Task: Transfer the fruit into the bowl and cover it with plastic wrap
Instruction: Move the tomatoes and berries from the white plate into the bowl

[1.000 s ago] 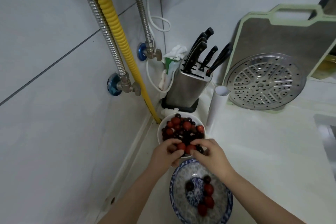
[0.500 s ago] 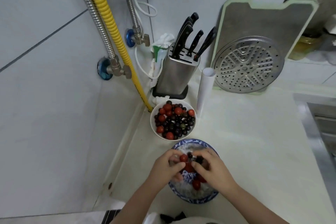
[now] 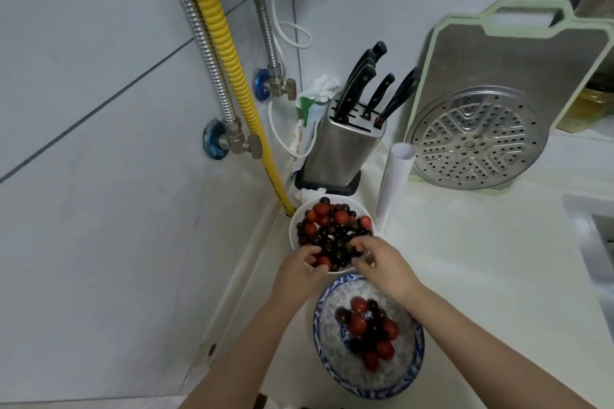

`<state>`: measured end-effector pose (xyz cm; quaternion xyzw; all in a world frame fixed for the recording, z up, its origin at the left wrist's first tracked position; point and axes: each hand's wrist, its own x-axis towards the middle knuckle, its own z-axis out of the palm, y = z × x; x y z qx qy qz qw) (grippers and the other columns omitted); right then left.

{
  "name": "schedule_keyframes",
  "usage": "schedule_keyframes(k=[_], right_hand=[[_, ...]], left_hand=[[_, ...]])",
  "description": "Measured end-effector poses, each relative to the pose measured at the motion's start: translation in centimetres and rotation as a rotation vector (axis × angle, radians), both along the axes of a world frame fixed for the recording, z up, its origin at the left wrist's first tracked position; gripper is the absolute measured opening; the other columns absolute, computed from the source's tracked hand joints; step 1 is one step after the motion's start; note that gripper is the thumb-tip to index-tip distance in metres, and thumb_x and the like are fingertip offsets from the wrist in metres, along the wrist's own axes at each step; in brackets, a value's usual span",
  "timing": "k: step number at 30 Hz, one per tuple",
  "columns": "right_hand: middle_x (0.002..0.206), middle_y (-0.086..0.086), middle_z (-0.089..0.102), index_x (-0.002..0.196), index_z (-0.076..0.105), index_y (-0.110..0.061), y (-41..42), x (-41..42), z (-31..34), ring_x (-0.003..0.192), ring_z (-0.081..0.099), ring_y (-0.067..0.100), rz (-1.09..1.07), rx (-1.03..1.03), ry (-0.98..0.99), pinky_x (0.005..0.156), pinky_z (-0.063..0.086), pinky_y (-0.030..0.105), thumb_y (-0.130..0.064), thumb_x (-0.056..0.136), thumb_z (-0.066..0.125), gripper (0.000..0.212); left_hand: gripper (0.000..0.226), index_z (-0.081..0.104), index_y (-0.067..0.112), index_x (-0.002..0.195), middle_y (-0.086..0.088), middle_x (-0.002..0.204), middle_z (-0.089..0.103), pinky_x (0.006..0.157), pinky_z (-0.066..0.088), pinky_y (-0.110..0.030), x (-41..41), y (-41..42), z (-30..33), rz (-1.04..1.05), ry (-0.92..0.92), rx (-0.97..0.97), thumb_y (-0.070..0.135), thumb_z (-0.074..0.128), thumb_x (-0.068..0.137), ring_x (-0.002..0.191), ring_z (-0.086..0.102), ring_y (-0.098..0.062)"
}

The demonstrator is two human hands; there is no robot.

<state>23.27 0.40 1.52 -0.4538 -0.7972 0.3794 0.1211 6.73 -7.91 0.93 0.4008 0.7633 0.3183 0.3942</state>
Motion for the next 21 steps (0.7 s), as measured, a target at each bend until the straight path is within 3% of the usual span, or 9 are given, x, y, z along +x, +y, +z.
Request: schedule_keyframes(k=[3, 7, 9, 13, 17, 19, 21], right_hand=[[0.122, 0.007, 0.054, 0.13, 0.05, -0.018, 1.9, -1.7, -0.2, 0.103, 0.058, 0.02, 0.048, -0.02, -0.092, 0.093, 0.045, 0.028, -0.021, 0.086, 0.062, 0.046], [0.132, 0.01, 0.048, 0.137, 0.042, -0.017, 3.1, -3.1, -0.9, 0.118, 0.051, 0.024, 0.088, -0.043, -0.188, 0.099, 0.04, 0.027, -0.024, 0.086, 0.062, 0.056], [0.137, 0.009, 0.046, 0.139, 0.04, -0.017, 3.4, -3.4, -1.5, 0.122, 0.049, 0.024, 0.091, -0.057, -0.212, 0.1, 0.038, 0.026, -0.025, 0.086, 0.062, 0.058], [0.136, 0.007, 0.049, 0.136, 0.044, -0.02, 3.9, -4.1, -2.7, 0.121, 0.051, 0.023, 0.114, -0.065, -0.221, 0.099, 0.038, 0.026, -0.026, 0.085, 0.063, 0.055], [0.128, 0.003, 0.058, 0.129, 0.052, -0.024, 4.2, -4.6, -3.6, 0.113, 0.057, 0.021, 0.08, -0.044, -0.215, 0.093, 0.042, 0.027, -0.026, 0.084, 0.062, 0.046], [0.125, 0.001, 0.059, 0.125, 0.054, -0.025, 4.3, -4.7, -4.1, 0.11, 0.058, 0.02, 0.064, -0.064, -0.211, 0.09, 0.043, 0.026, -0.025, 0.083, 0.063, 0.043], [0.126, 0.0, 0.054, 0.124, 0.053, -0.025, 4.4, -4.7, -4.6, 0.11, 0.056, 0.019, 0.049, -0.112, -0.174, 0.091, 0.043, 0.025, -0.022, 0.082, 0.065, 0.044]], left_hand=[[0.047, 0.054, 0.016, 0.13, -0.003, 0.117, 0.062, 0.087, 0.055, -0.044, 0.1, 1.8, -0.3, -0.051, 0.075, -0.006, 0.023, 0.065, 0.084, 0.101, 0.065, -0.025], [0.028, 0.066, 0.02, 0.109, -0.002, 0.1, 0.069, 0.075, 0.057, -0.043, 0.3, 3.3, -0.6, -0.153, 0.16, -0.025, 0.027, 0.064, 0.082, 0.085, 0.066, -0.018], [0.029, 0.066, 0.022, 0.11, 0.0, 0.105, 0.065, 0.074, 0.057, -0.042, 0.3, 3.8, -0.8, -0.167, 0.2, -0.046, 0.029, 0.064, 0.082, 0.088, 0.065, -0.02], [0.03, 0.065, 0.022, 0.113, -0.005, 0.109, 0.057, 0.072, 0.058, -0.044, -0.2, 4.9, -1.6, -0.206, 0.264, -0.1, 0.026, 0.062, 0.083, 0.081, 0.066, -0.026], [0.026, 0.064, 0.023, 0.11, -0.007, 0.099, 0.068, 0.07, 0.058, -0.039, -0.5, 5.8, -2.3, -0.217, 0.303, -0.14, 0.027, 0.056, 0.086, 0.073, 0.064, -0.023], [0.029, 0.06, 0.023, 0.116, -0.006, 0.099, 0.07, 0.07, 0.058, -0.037, -0.8, 6.1, -2.6, -0.18, 0.259, -0.175, 0.025, 0.056, 0.088, 0.077, 0.068, -0.024], [0.03, 0.057, 0.021, 0.12, -0.006, 0.094, 0.068, 0.065, 0.059, -0.034, -1.1, 6.2, -2.6, -0.119, 0.13, -0.184, 0.019, 0.058, 0.089, 0.07, 0.068, -0.022]])
